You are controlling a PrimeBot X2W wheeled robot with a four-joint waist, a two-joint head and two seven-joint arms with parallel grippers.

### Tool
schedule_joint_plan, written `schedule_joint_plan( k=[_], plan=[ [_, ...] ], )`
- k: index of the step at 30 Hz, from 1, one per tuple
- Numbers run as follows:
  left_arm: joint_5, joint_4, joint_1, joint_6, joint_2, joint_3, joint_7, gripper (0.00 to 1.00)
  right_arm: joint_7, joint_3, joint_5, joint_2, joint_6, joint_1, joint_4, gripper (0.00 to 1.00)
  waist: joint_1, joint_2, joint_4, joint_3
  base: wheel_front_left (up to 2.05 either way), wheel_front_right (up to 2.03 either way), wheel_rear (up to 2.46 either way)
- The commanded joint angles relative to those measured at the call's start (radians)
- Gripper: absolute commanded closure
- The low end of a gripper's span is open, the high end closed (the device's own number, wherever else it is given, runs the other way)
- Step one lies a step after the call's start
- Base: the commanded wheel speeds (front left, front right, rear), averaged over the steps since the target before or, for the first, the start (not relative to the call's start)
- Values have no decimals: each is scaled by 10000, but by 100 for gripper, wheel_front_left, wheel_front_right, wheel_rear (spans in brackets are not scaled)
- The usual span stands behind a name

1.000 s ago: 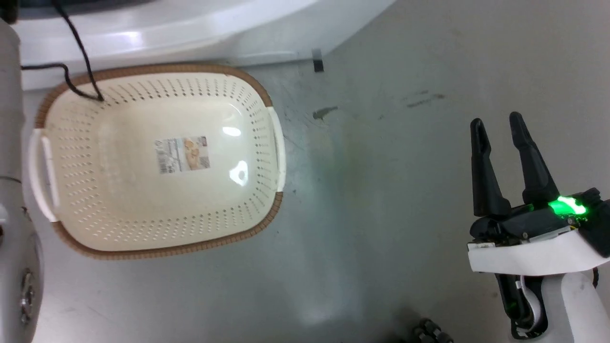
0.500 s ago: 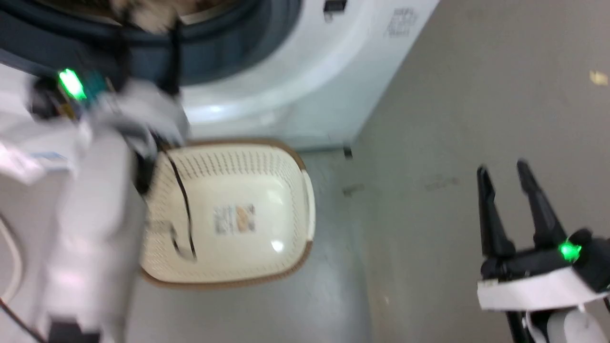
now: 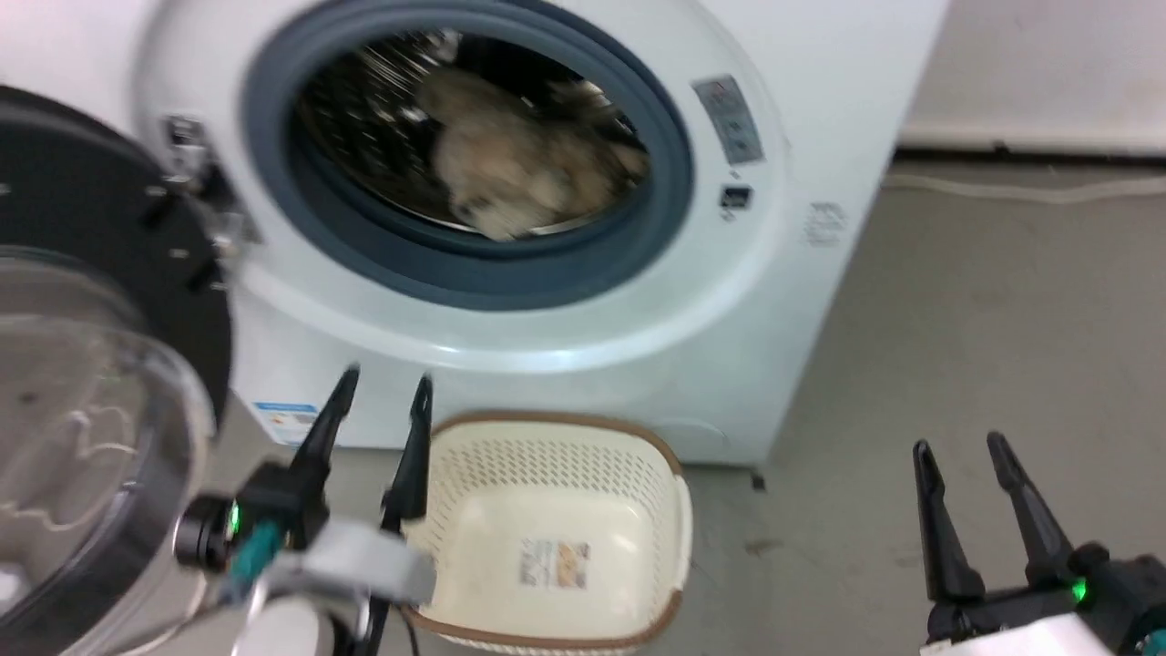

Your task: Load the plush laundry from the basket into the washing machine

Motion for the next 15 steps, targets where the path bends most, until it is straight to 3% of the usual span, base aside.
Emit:
schedule_joint_plan(
  k=[1,8,15],
  plan=[
    [27,-254,339,63,-39,71,-54,0,-42,-9,-70,81,8,188,16,0,4,0,655,-691,0,0,0],
    [472,-1521,1968,243,-160,81,-54,0,-42,-267,-348,238,8,575,95,0,4,0,812,-1070,0,0,0],
    [734,-1362,2645,155,-325,-153,-54,0,-42,-441,-468,346,8,783,243,0,4,0,661,-1223,0,0,0]
  ],
)
